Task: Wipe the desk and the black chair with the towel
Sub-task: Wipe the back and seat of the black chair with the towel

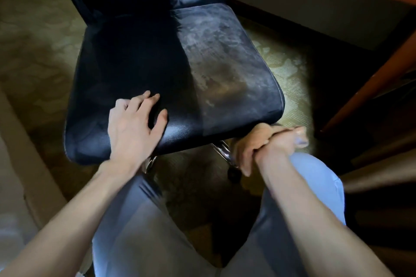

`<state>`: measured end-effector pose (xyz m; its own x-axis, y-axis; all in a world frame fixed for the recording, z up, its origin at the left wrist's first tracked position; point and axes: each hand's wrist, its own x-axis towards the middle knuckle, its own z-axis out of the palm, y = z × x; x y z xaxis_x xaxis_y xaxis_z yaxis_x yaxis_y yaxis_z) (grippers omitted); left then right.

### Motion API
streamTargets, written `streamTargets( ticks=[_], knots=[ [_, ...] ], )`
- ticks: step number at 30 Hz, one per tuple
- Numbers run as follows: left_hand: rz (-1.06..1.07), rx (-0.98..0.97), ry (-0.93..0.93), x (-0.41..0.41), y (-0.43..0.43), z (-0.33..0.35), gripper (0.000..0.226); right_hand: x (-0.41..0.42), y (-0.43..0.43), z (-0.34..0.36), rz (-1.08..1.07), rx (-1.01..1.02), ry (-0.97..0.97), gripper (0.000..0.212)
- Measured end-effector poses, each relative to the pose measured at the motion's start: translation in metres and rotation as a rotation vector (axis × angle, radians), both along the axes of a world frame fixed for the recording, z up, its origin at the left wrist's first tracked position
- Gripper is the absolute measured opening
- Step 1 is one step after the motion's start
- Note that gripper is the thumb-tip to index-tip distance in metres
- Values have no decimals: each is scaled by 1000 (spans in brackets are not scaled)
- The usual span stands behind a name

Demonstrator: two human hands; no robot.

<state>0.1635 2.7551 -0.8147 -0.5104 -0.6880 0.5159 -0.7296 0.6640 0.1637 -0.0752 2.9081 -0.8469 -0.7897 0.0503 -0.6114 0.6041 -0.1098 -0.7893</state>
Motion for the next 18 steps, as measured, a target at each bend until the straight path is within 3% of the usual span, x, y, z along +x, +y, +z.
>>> streamTargets(
  ticks=[3, 6, 8, 10, 14, 18],
  knots=[
    [-44, -38, -44, 0, -11, 2, 49, -25, 12, 18, -75, -2, 42, 66],
    [-8, -13, -29, -11, -4, 0, 48, -7, 7, 16, 13, 75, 269, 50],
    [24, -1, -17, -19, 4, -1, 46, 20, -2, 9, 94, 223, 465, 67],
    [36, -2, -18, -25, 9, -1, 45, 44, -11, 6, 172, 306, 515, 82],
    [52, 3, -17, -38, 17, -2, 44, 64, -20, 7, 255, 381, 524, 54],
    [76, 21, -17, -51, 27, 0, 44, 81, -21, 5, 363, 353, 698, 37]
  ],
)
